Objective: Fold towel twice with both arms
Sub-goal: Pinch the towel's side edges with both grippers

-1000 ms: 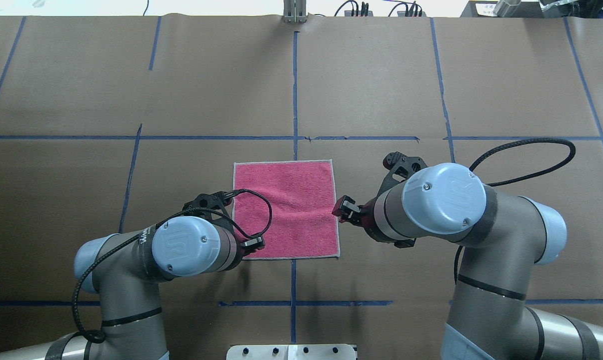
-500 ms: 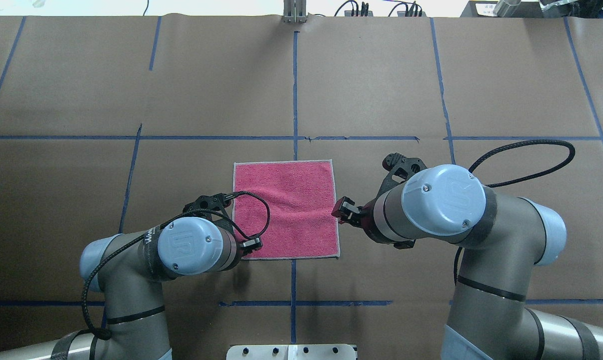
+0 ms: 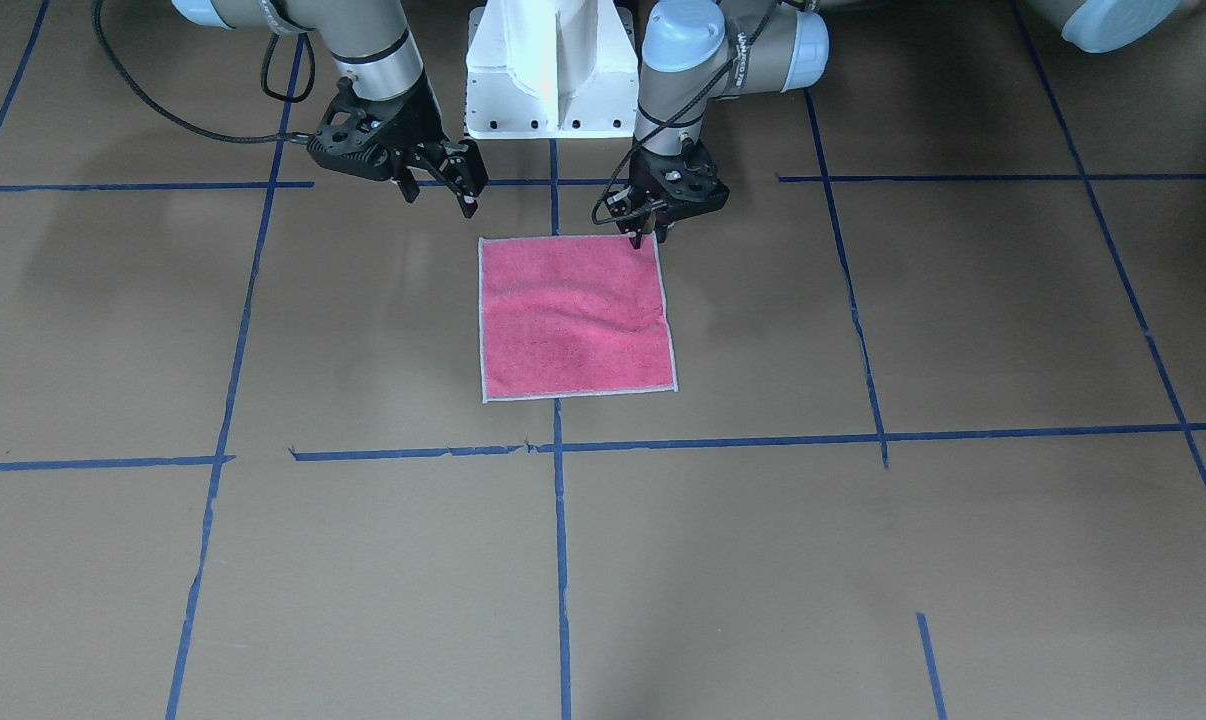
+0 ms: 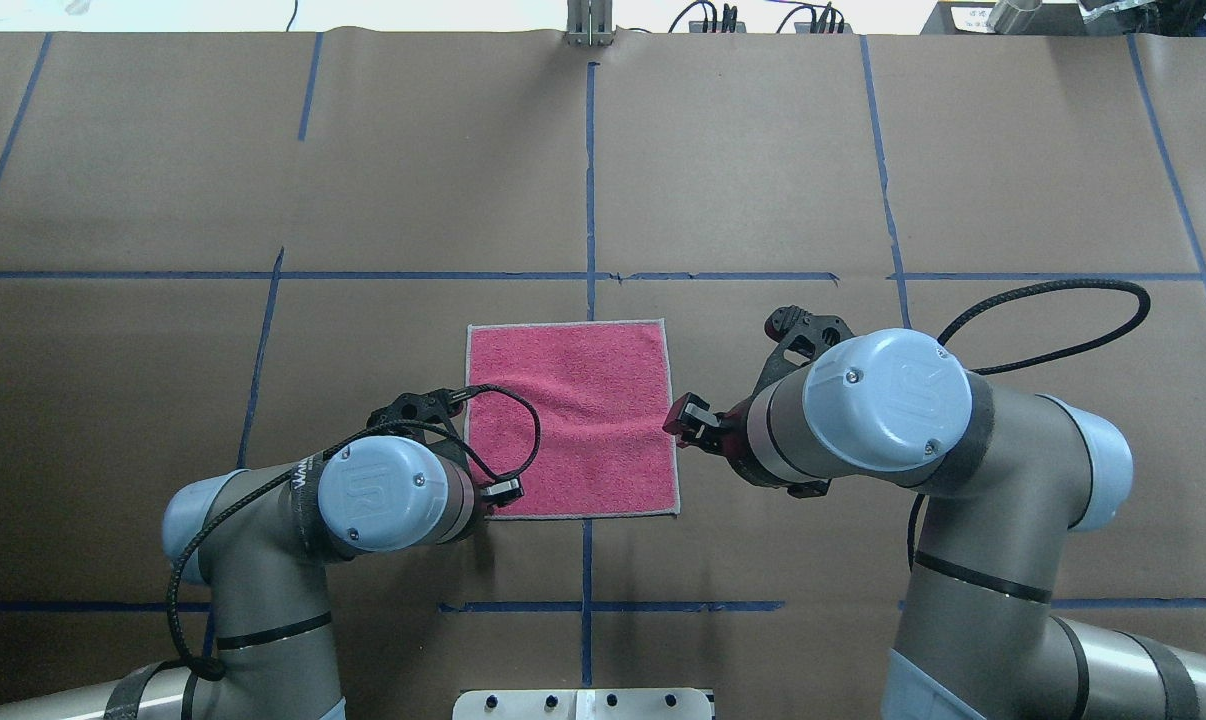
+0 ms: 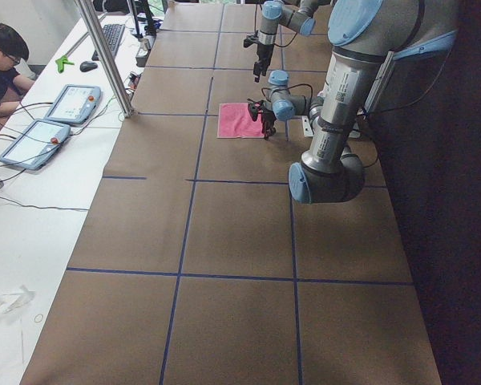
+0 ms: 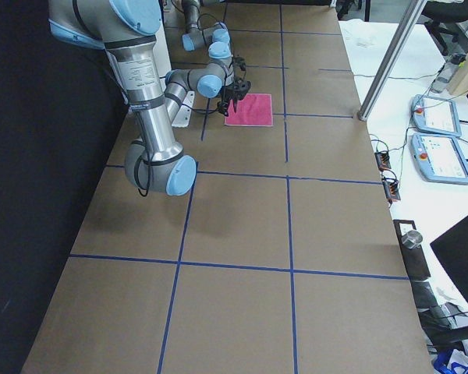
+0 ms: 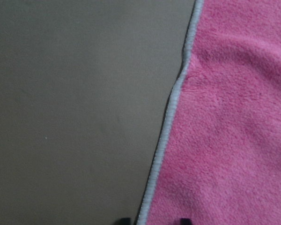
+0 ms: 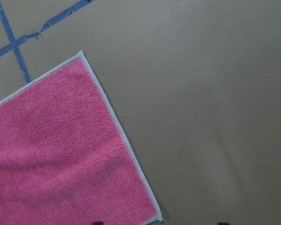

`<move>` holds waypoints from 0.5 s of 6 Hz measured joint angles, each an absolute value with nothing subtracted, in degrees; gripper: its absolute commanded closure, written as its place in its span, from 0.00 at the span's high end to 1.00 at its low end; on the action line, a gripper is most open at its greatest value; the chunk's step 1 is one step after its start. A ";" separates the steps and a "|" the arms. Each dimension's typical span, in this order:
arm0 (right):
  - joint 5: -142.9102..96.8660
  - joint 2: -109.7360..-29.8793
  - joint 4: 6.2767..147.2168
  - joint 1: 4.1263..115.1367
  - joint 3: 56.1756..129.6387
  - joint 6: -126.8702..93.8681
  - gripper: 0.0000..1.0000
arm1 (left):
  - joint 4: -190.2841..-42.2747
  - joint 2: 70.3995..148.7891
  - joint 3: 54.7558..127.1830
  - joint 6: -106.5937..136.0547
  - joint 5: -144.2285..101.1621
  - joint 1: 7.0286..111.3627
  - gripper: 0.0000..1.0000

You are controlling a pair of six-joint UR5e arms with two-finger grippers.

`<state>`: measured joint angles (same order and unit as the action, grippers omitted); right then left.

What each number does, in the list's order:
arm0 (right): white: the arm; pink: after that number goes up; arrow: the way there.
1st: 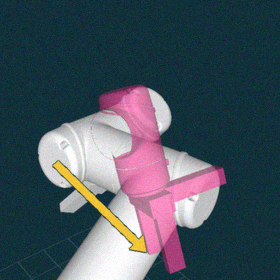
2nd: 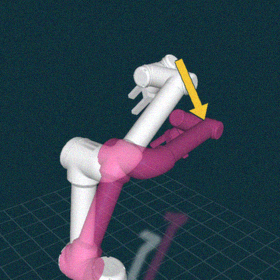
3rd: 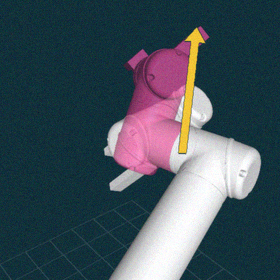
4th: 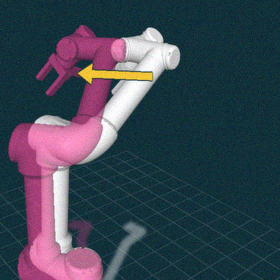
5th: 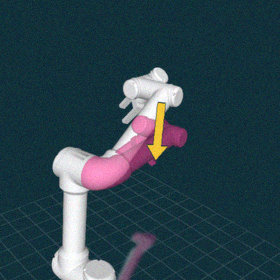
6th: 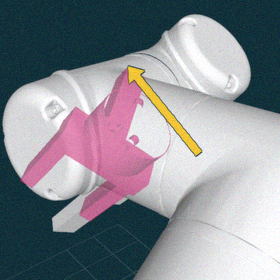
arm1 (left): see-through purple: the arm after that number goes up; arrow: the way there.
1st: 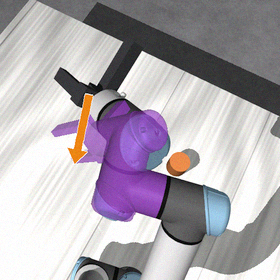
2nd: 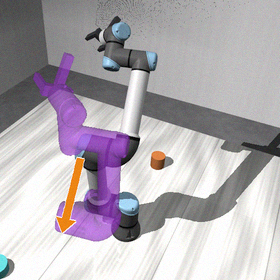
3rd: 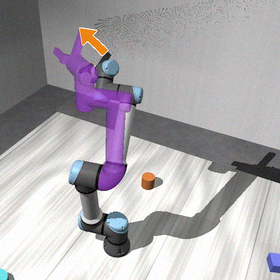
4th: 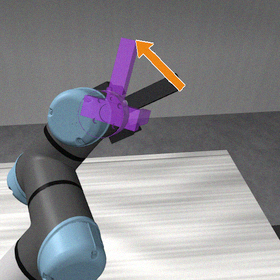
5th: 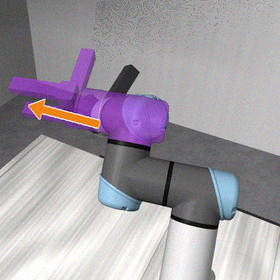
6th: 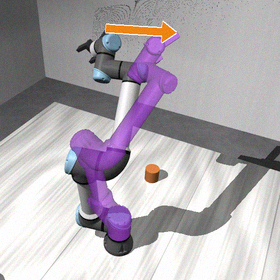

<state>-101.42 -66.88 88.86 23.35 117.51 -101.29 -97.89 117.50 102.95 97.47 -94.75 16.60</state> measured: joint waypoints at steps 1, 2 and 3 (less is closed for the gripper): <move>-101.42 -66.92 88.88 23.37 117.51 -101.30 0.87 | -97.90 117.49 103.07 97.39 -94.75 16.58 0.00; -101.43 -67.04 88.92 23.29 117.46 -101.27 0.90 | -97.88 117.45 103.45 97.27 -94.75 16.59 0.00; -101.26 -67.07 88.94 22.98 116.91 -101.28 0.81 | -97.82 117.43 103.92 97.22 -94.77 16.60 0.00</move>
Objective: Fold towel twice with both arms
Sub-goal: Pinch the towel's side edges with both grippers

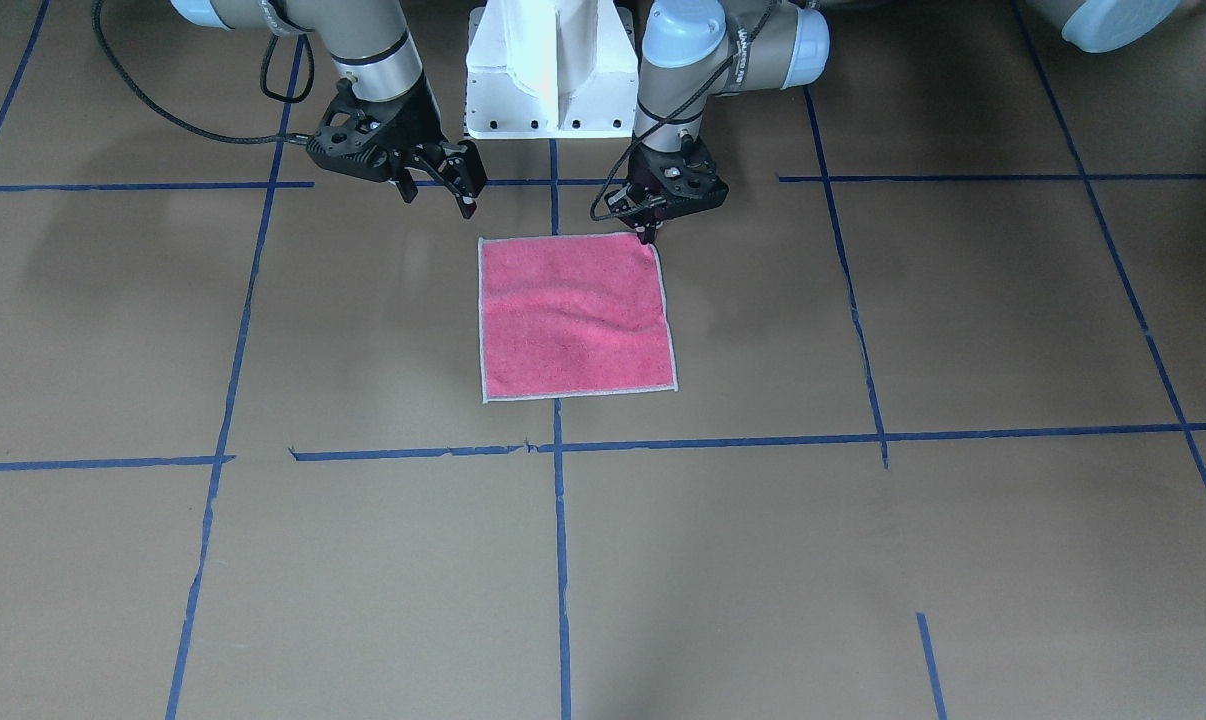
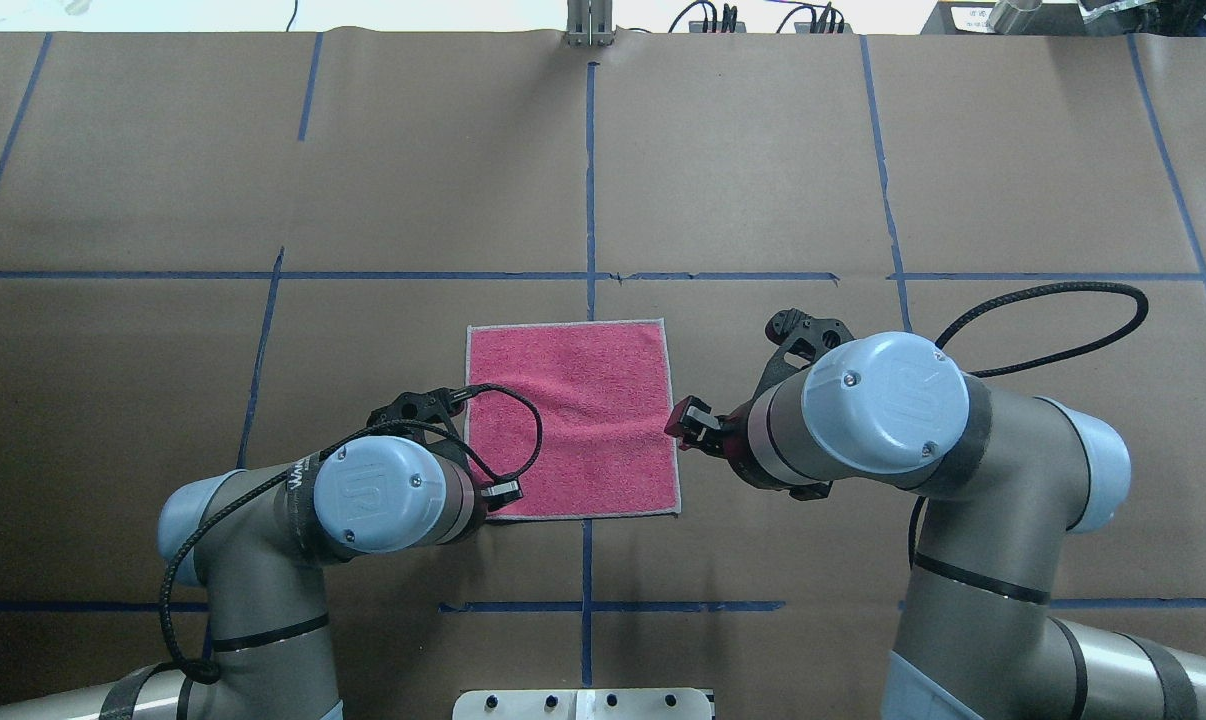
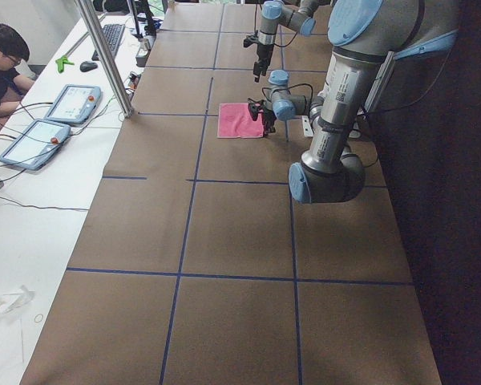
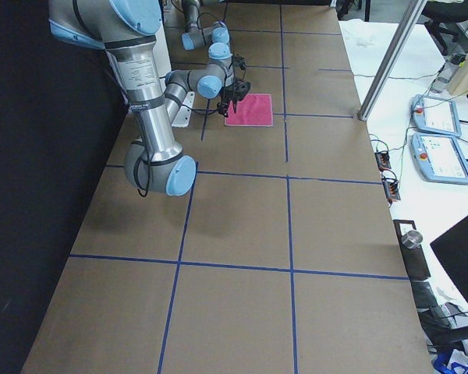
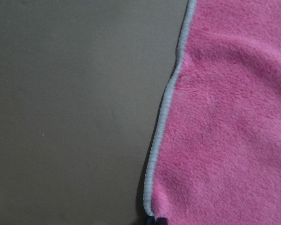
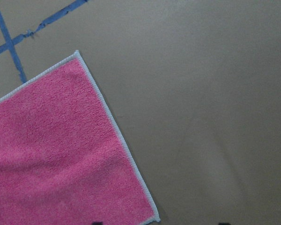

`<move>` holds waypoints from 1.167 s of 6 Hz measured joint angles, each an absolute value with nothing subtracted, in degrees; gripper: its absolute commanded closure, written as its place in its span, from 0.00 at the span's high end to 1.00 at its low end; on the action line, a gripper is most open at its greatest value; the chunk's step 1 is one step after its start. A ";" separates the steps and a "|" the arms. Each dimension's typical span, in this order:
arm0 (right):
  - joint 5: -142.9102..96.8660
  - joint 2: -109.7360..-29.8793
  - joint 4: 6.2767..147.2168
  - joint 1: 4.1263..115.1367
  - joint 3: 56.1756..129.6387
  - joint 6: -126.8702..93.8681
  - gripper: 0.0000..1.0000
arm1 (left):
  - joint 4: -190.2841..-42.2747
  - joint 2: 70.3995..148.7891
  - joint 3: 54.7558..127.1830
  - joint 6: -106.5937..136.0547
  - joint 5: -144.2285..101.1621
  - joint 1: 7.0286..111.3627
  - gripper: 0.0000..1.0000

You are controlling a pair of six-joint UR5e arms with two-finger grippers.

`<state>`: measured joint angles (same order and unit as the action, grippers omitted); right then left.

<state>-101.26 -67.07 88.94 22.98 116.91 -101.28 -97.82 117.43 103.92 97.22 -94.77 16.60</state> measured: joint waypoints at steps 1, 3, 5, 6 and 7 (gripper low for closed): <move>-100.37 -66.77 88.92 22.47 115.65 -101.81 0.69 | -97.76 117.43 104.17 97.23 -94.81 16.61 0.00; -98.49 -64.65 88.87 21.67 112.07 -105.48 0.58 | -97.74 117.42 104.31 97.23 -94.83 16.61 0.00; -97.73 -61.87 88.83 20.22 107.86 -108.78 0.58 | -97.73 117.42 104.46 97.05 -94.86 16.61 0.00; -96.91 -61.44 88.79 19.30 106.53 -109.16 0.58 | -97.74 117.42 104.54 96.98 -94.93 16.61 0.00; -96.31 -61.35 88.78 18.55 105.79 -109.23 0.57 | -97.73 117.42 104.64 96.95 -94.98 16.61 0.00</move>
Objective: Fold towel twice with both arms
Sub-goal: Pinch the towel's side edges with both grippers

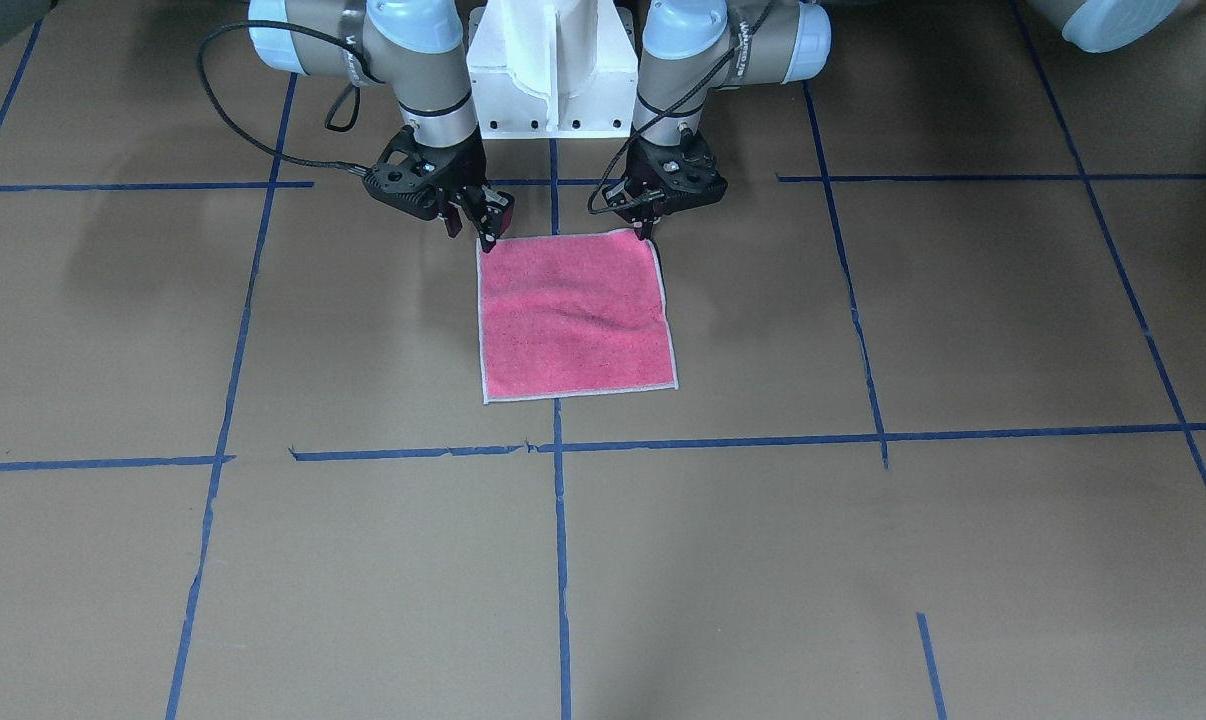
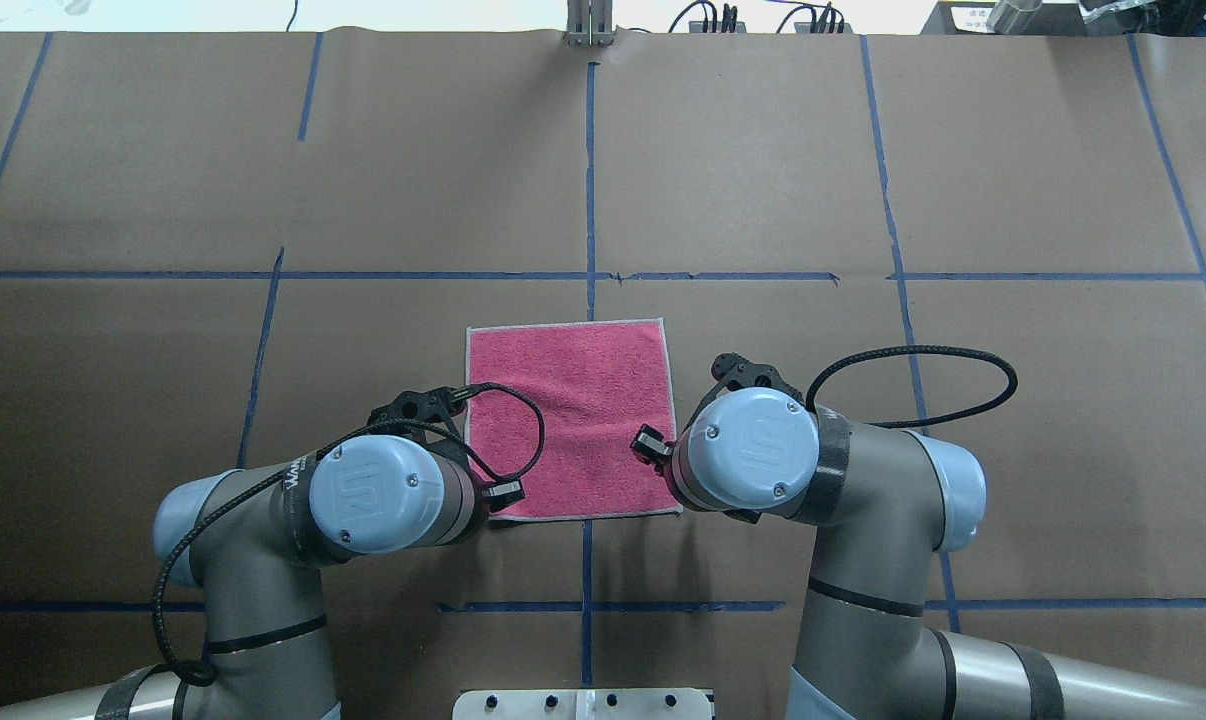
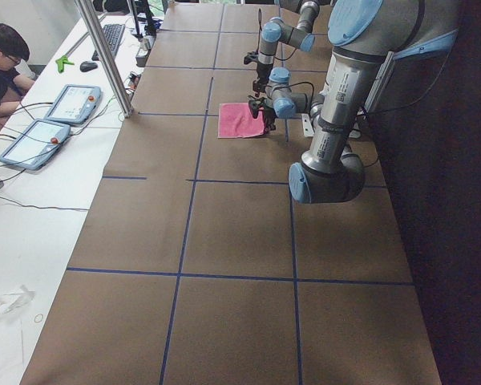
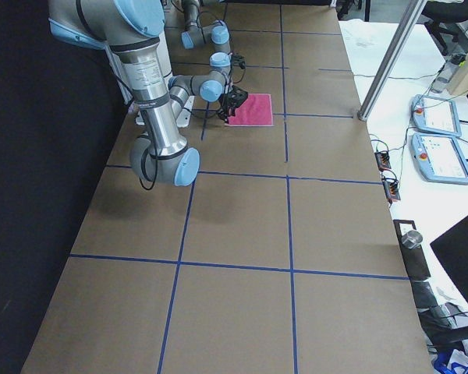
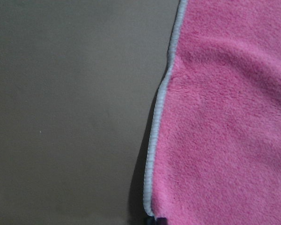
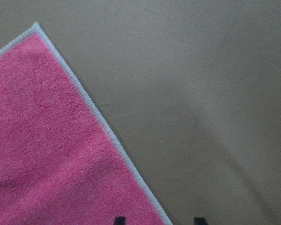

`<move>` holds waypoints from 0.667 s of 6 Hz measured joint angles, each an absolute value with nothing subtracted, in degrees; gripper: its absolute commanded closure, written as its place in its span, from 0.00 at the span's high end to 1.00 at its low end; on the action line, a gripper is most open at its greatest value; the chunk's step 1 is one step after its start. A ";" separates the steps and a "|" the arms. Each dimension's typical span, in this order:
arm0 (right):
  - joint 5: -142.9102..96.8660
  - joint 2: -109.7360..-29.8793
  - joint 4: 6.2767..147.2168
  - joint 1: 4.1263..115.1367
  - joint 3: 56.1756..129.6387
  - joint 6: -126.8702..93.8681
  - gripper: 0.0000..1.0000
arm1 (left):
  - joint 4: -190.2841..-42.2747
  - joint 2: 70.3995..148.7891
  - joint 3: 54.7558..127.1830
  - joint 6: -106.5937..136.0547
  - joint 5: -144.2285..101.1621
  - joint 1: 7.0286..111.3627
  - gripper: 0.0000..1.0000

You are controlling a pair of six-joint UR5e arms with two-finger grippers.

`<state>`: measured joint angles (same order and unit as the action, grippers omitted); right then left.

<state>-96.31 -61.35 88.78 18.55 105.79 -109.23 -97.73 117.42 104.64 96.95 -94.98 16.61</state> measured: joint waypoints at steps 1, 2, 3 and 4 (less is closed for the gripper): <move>-96.07 -61.27 88.77 18.06 105.17 -109.24 0.55 | -97.73 117.42 104.78 96.92 -95.00 16.61 0.00; -96.00 -61.00 88.77 17.84 104.26 -109.20 0.54 | -97.73 117.39 104.89 96.88 -95.01 16.61 0.00; -95.98 -60.65 88.77 17.69 103.41 -109.11 0.51 | -97.73 117.38 104.92 96.86 -95.01 16.61 0.00; -95.98 -60.49 88.77 17.56 102.91 -109.09 0.51 | -97.76 117.38 104.94 96.86 -95.01 16.61 0.00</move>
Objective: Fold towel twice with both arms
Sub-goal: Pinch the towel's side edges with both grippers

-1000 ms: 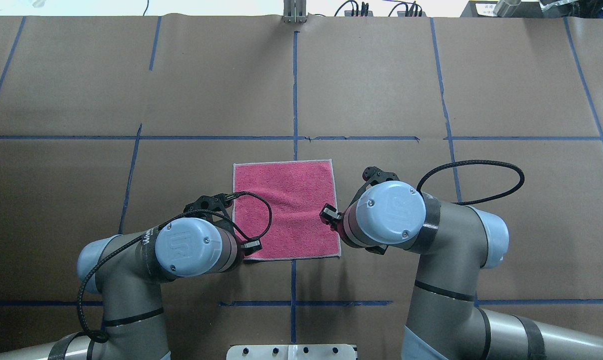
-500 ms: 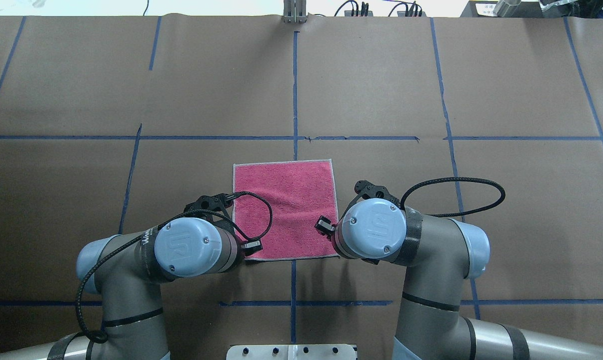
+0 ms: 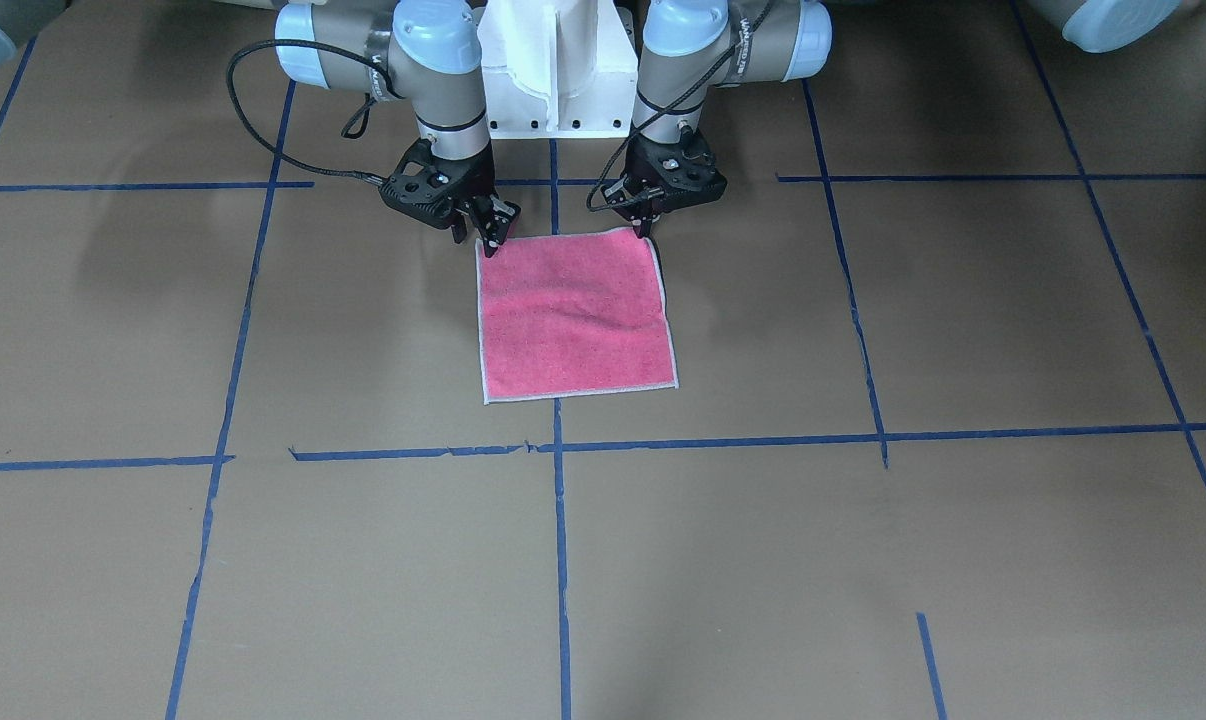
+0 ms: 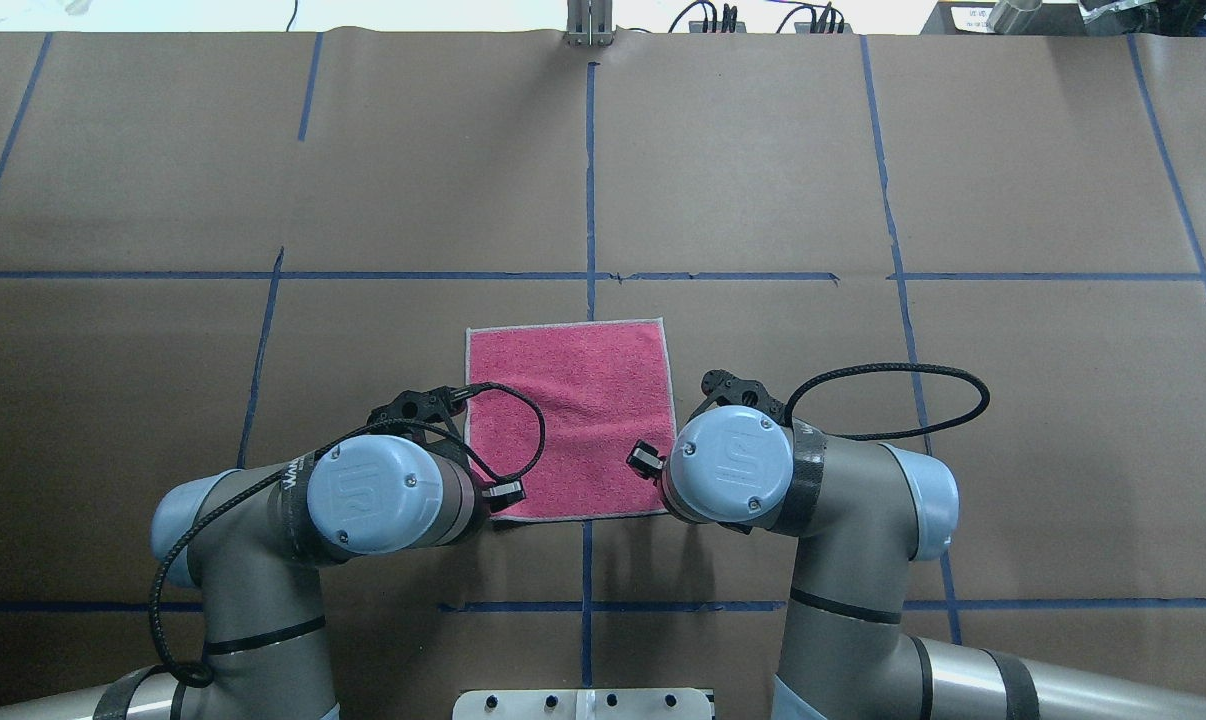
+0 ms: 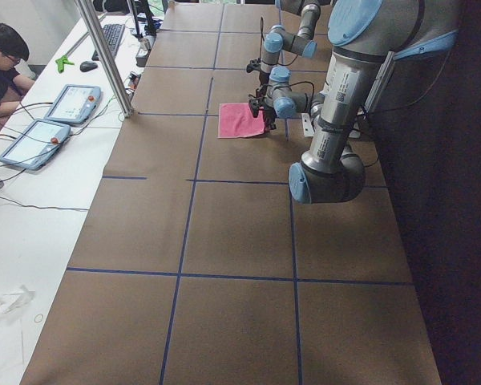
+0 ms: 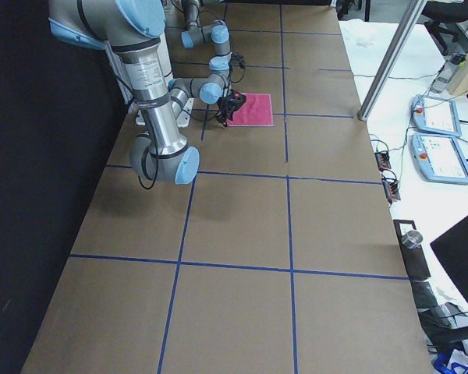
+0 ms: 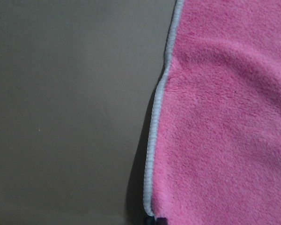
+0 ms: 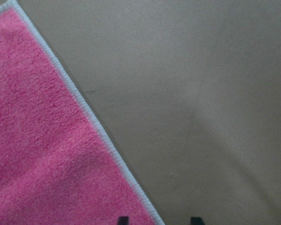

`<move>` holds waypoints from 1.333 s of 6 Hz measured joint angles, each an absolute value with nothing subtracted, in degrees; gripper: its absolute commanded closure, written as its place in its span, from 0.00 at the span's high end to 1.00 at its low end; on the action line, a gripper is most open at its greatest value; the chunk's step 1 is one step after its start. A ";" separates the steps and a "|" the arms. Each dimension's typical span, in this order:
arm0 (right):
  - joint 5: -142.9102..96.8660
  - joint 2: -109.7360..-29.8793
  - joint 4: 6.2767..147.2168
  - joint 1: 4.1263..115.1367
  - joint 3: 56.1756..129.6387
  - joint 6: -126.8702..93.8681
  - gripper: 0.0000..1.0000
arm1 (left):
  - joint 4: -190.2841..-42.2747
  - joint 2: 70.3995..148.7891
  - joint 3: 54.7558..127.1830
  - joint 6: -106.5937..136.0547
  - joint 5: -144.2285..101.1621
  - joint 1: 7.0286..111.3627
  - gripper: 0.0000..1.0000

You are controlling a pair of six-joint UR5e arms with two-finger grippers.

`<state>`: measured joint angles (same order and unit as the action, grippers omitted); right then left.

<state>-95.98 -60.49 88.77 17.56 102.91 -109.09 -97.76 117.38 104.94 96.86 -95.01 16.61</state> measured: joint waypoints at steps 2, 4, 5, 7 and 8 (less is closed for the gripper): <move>-95.98 -60.36 88.70 17.39 102.49 -109.07 0.48 | -97.75 117.38 104.94 96.83 -95.01 16.61 0.00; -95.98 -59.86 88.75 17.15 102.30 -109.10 0.48 | -97.80 117.34 104.94 96.77 -95.05 16.61 0.00; -95.95 -59.50 88.76 16.94 102.16 -109.17 0.48 | -97.82 117.34 104.94 96.77 -95.05 16.65 0.00; -95.87 -59.37 88.77 16.63 102.02 -109.24 0.48 | -97.82 117.33 104.94 96.77 -95.09 16.69 0.00; -95.79 -59.39 88.77 16.57 101.74 -109.25 0.48 | -97.82 117.33 104.94 96.77 -95.10 16.70 0.00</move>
<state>-95.79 -59.39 88.77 16.57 101.74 -109.25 -97.82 117.33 104.94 96.77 -95.10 16.70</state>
